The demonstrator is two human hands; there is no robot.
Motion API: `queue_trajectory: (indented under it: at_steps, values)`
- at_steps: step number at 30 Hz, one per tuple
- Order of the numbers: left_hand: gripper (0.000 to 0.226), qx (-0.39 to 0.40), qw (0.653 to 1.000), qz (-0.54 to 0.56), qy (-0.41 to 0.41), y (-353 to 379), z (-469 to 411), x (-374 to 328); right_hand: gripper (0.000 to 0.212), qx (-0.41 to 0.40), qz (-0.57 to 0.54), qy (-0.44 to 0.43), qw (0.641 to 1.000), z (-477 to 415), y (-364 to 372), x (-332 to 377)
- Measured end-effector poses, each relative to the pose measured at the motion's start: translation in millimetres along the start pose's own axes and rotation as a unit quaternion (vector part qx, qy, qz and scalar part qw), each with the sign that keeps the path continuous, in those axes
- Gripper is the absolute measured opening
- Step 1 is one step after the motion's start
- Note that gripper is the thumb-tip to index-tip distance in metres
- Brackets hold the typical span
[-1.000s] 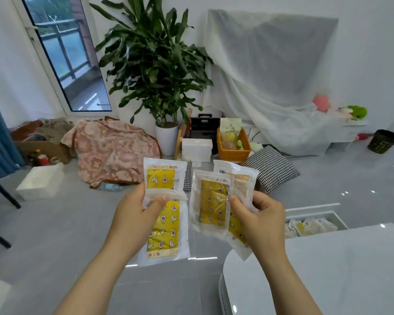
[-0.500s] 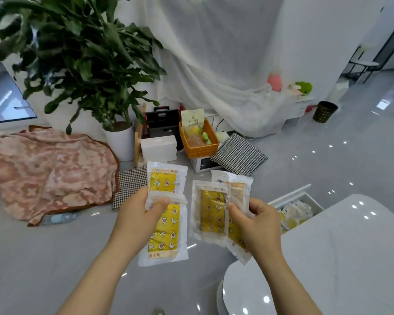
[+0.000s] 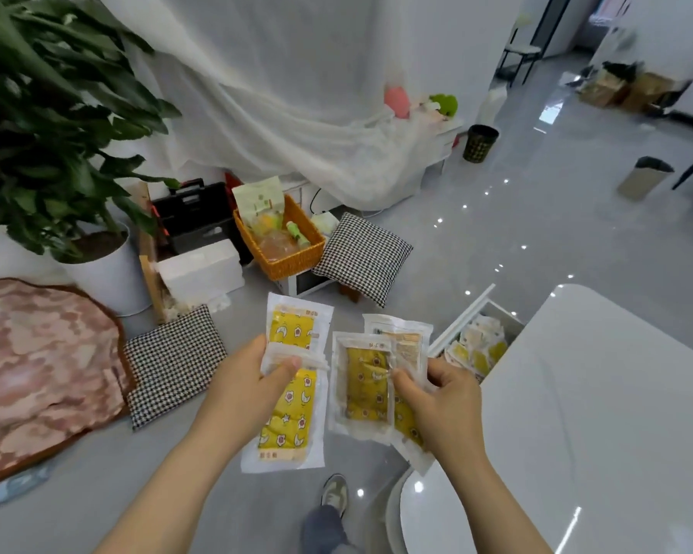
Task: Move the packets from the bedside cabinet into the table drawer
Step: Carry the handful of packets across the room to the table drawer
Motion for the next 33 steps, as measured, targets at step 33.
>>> queue_trajectory:
  at_steps: [33]
  values:
    - [0.013,0.3,0.926,-0.107,0.203,91,-455,-123,0.002,-0.296,0.008,0.139,0.945,-303,45,-18]
Point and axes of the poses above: each hand's wrist, its own z-axis away from the middle knuckle, its own y-axis out of the palm, x = y × z, the point moved 5 cm from there along -z, towards the middle knuckle, and after that the axes turned 12 degrees about -z, right-handed, at the moved point
